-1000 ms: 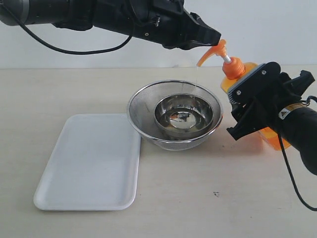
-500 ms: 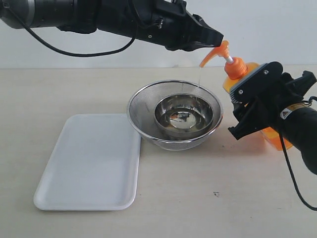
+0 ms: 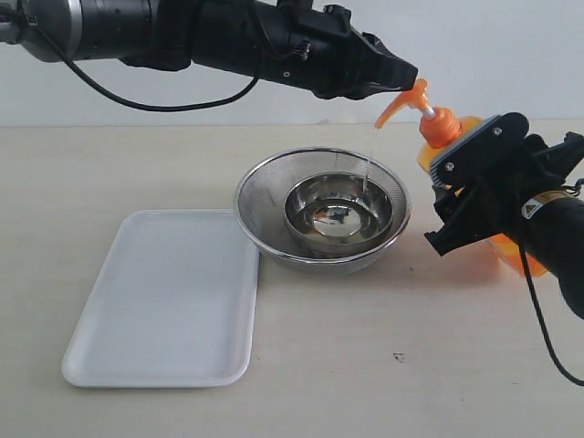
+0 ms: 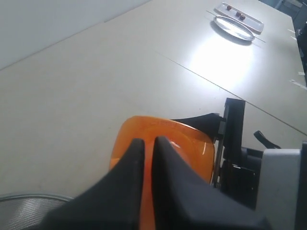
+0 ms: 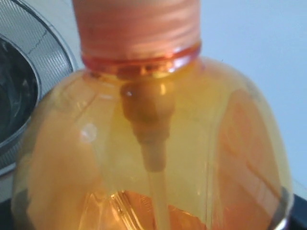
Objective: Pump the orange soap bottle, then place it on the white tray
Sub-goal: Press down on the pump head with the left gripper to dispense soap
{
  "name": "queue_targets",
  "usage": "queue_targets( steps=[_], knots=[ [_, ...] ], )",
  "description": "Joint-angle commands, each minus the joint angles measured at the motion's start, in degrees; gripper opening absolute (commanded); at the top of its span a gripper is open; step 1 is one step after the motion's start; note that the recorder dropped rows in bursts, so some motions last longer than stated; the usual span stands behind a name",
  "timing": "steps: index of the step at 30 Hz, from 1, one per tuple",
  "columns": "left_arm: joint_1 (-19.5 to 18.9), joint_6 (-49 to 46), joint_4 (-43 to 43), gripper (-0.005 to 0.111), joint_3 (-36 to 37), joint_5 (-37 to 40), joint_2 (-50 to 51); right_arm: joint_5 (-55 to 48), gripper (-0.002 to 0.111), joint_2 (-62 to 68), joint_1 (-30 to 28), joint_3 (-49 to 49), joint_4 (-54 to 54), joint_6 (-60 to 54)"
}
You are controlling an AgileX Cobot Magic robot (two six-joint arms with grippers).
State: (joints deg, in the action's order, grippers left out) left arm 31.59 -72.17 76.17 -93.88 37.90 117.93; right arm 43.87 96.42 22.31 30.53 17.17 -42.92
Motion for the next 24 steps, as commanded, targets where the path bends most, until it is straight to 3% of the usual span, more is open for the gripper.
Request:
queue_targets(
  steps=[1,13,24],
  knots=[
    [3.02,-0.9,-6.23,0.005,1.83,4.51,4.03,1.33,0.0,-0.37,1.19,0.44,-5.15,3.82],
    [2.25,-0.9,-6.75,0.005,1.83,3.68,-0.61,1.88,0.0,-0.37,1.19,0.44,-5.27,4.92],
    [-2.74,1.85,-7.46,0.005,1.83,8.3,-7.66,1.82,0.0,-0.37,1.19,0.44,-4.75,4.92]
  ],
)
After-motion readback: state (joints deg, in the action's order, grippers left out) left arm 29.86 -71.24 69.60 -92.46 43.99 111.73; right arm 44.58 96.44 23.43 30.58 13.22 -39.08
